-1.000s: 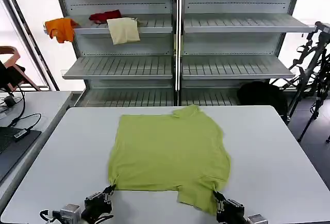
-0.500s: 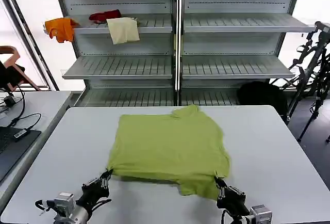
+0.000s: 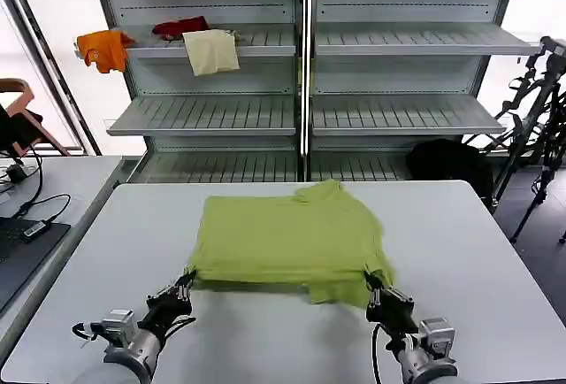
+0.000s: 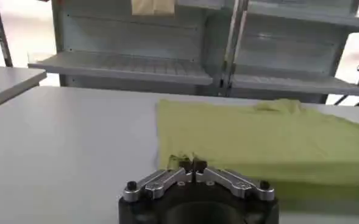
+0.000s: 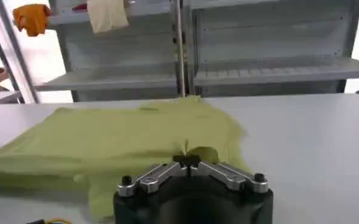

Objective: Fold and organize the clothes.

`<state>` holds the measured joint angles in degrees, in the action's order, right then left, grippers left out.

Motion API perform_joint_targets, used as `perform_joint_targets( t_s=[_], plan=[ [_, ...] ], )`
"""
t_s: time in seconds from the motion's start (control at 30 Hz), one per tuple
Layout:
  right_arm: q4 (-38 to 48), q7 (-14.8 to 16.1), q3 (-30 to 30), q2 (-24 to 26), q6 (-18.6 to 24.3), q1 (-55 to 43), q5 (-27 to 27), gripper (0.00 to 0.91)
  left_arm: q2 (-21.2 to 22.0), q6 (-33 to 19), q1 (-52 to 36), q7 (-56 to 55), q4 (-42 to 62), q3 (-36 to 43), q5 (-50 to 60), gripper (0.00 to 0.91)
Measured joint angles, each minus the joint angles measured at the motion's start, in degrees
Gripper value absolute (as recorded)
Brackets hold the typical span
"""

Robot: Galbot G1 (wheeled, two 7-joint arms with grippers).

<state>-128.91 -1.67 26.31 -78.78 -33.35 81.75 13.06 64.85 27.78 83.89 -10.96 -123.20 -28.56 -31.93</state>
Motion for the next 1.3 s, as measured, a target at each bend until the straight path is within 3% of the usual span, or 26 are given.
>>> perform_joint_targets(
  t_s=[0.57,0.6,0.63,0.67,0.7,1.13,1.17,1.2,1.23,1.3],
  plan=[
    [7.19,1.82,-0.92,-0.31,0.06,-7.86,-3.11,0.000,0.30,-1.11,-4.94,1.57,4.74,1.41,6.41,0.020],
    [7.53,1.89,-0.88,-0.29,0.06,-8.14,-3.31,0.000,0.32,-1.15,-4.98,1.71,4.75,1.50,6.63,0.081],
    [7.77,1.96,-0.87,-0.28,0.07,-8.35,-3.45,0.000,0.35,-1.16,-5.06,1.85,4.75,1.57,6.83,0.081],
    [8.06,2.07,-0.86,-0.28,0.08,-8.58,-3.63,0.000,0.38,-1.16,-5.21,1.98,4.76,1.68,7.10,0.242],
    [8.36,2.18,-0.81,-0.29,0.10,-8.81,-3.83,0.000,0.40,-1.16,-5.38,2.11,4.81,1.81,7.35,0.262],
    [10.91,3.05,-0.42,-0.34,0.18,-10.36,-5.30,0.000,0.44,-0.53,-7.81,3.36,6.65,3.34,10.99,0.262],
    [11.08,3.04,-0.42,-0.34,0.18,-10.48,-5.33,0.000,0.43,-0.49,-7.89,3.37,6.81,3.35,11.20,0.302],
    [11.27,2.99,-0.42,-0.39,0.18,-10.62,-5.35,0.796,0.43,-0.46,-7.96,3.38,6.96,3.36,11.37,0.625],
    [11.48,2.89,-0.42,-0.48,0.19,-10.81,-5.45,0.907,0.44,-0.45,-8.00,3.38,7.09,3.35,11.54,0.877],
    [11.83,2.65,-0.43,-0.58,0.21,-11.11,-5.69,0.907,0.44,-0.44,-8.01,3.40,7.17,3.26,11.76,0.907]
  ],
)
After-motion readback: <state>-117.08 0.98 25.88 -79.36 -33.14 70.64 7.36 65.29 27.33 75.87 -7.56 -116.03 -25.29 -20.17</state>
